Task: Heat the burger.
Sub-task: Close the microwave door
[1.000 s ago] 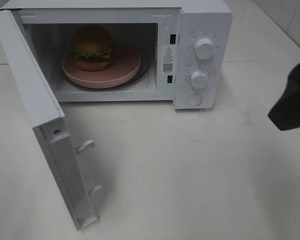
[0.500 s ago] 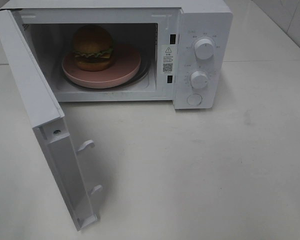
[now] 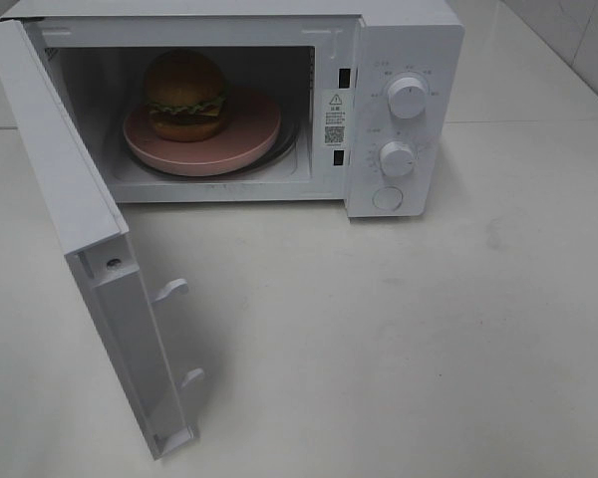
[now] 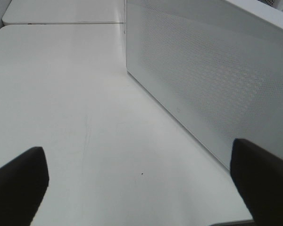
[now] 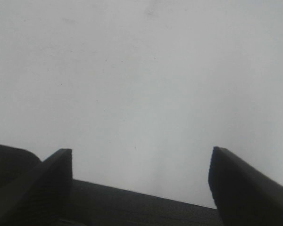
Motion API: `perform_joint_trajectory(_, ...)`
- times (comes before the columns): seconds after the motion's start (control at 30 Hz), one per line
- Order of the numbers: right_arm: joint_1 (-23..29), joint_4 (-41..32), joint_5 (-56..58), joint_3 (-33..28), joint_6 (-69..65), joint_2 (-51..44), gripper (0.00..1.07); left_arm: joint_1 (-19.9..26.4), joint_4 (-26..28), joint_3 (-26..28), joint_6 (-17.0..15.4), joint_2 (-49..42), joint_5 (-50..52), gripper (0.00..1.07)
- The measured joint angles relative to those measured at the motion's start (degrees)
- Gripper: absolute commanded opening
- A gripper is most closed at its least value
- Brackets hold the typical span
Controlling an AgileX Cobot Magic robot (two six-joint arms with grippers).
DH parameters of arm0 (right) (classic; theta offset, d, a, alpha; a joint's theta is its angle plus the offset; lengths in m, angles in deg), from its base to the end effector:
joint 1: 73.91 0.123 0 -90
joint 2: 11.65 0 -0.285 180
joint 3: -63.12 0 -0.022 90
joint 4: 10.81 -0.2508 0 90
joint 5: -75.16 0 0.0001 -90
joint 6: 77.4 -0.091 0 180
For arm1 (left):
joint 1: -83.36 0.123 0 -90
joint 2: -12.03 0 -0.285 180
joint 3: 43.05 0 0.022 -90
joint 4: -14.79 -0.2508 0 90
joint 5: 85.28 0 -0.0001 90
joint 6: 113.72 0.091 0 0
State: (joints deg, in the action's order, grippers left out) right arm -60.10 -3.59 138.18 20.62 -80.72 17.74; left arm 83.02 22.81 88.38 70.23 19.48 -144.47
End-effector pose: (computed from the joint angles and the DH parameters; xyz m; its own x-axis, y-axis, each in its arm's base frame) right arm 0.0485 0.0014 0.2980 -0.6834 -0.1675 -0.7105 -0.1596 0.9841 -0.0784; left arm -0.0051 -0.0109 0.2802 -0.4224 -0.0006 -0.9064 0.1132 0.9921 -0.0534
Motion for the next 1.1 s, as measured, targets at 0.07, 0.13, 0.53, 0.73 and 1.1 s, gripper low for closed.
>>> perform_joint_trajectory(0.07, -0.5, 0.0, -0.3, -0.9, -0.1, -1.2, 0.76, 0.0, 0.0, 0.0, 0.0, 0.0, 0.0, 1.0)
perform_joint_trajectory(0.13, -2.1, -0.1, -1.0, -3.0, -1.3, -4.7, 0.76, 0.0, 0.0, 0.0, 0.0, 0.0, 0.0, 1.0)
perform_joint_trajectory(0.53, -5.3, -0.1, -3.7, -5.5, -2.6, -17.5, 0.76, 0.0, 0.0, 0.0, 0.0, 0.0, 0.0, 1.0)
perform_joint_trajectory(0.73, -5.3, -0.1, -3.7, -5.5, -2.6, -20.9, 0.76, 0.0, 0.0, 0.0, 0.0, 0.0, 0.0, 1.0)
perform_joint_trajectory(1.1, -7.3, -0.1, -3.6, -5.5, -2.5, -21.8, 0.76, 0.0, 0.0, 0.0, 0.0, 0.0, 0.0, 1.0)
